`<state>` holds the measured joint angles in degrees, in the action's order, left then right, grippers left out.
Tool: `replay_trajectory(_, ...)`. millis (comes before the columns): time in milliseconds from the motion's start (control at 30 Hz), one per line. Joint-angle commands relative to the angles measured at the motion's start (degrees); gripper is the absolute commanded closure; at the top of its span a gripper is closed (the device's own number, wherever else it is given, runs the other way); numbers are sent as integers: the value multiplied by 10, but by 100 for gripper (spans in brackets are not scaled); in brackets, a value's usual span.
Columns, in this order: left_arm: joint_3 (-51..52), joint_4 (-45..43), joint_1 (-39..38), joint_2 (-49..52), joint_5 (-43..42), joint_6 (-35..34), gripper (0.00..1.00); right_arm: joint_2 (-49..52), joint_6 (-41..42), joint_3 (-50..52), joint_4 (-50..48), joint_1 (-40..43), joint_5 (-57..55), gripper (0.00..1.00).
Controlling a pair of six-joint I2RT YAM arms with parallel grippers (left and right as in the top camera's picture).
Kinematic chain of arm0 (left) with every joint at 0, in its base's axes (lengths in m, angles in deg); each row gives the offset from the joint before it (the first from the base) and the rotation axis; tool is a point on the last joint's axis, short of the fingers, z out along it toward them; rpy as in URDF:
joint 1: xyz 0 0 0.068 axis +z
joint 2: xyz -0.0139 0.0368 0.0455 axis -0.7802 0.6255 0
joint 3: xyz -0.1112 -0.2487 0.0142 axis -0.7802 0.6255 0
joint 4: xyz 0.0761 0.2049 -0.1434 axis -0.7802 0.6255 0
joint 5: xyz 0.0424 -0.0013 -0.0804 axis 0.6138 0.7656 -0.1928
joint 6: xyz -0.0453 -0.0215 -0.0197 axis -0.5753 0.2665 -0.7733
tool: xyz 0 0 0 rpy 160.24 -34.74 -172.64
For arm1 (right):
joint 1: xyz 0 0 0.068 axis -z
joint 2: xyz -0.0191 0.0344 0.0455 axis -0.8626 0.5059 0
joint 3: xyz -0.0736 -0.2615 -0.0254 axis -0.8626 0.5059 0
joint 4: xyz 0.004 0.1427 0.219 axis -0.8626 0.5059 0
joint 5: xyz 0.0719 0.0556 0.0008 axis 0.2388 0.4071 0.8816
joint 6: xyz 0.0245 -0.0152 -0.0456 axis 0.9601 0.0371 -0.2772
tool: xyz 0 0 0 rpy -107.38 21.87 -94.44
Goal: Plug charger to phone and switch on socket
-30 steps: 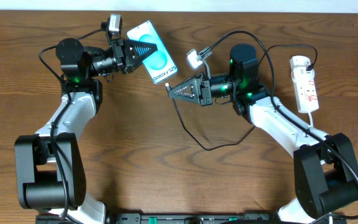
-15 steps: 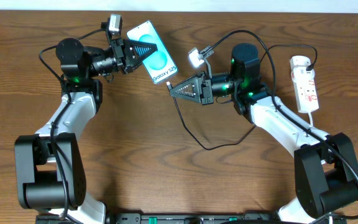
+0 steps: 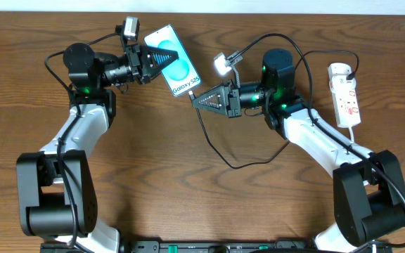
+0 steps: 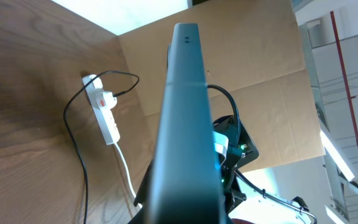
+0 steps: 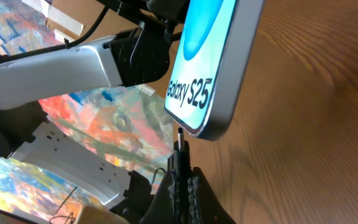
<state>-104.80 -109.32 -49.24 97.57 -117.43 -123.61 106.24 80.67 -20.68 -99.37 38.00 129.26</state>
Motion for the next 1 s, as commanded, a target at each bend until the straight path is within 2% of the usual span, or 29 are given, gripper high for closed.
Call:
replay_trajectory(0,-4,-5,0,-5,-9,12,92,0,3,-3,-2,2,1,99)
replay_trajectory(967,-4,-5,-12,-5,-5,18,93,0,3,-3,-4,2,-7,99)
